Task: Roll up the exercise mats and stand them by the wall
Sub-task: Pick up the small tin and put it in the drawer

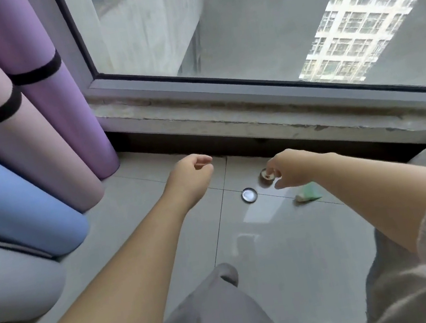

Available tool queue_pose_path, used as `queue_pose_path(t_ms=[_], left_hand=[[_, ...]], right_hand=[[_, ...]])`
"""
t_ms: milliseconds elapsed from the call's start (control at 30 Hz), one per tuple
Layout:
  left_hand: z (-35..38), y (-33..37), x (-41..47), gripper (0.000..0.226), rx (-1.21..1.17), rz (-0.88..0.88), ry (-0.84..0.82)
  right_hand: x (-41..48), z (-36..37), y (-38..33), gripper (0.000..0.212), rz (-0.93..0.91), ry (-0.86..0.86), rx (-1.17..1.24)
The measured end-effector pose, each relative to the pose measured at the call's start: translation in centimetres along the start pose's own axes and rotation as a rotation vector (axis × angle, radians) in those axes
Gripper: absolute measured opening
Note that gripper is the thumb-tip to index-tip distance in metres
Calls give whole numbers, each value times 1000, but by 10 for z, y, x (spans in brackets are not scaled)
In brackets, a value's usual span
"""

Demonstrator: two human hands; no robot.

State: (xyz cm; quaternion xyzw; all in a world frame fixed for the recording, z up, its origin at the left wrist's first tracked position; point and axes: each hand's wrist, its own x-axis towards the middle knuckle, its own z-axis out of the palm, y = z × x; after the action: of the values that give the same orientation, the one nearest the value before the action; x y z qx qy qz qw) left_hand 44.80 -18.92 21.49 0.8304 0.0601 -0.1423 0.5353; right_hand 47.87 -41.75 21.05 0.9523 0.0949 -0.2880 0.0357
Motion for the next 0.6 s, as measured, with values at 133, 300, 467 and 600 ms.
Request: queue_pose_path(t_ms=[133, 300, 467, 600], left_hand=[[22, 8, 26, 19, -76, 7, -26], [58, 5, 66, 17, -114, -1, -43], [94, -14, 106, 18, -140, -71, -20], [120, -46, 124, 19, -126, -150, -50]], right_hand=[[26, 11, 25, 39, 62, 8, -12], [86, 38, 59, 50, 68, 48, 0], [160, 60, 84, 72, 74, 2, 61], [205, 98, 99, 69, 39, -30, -1]])
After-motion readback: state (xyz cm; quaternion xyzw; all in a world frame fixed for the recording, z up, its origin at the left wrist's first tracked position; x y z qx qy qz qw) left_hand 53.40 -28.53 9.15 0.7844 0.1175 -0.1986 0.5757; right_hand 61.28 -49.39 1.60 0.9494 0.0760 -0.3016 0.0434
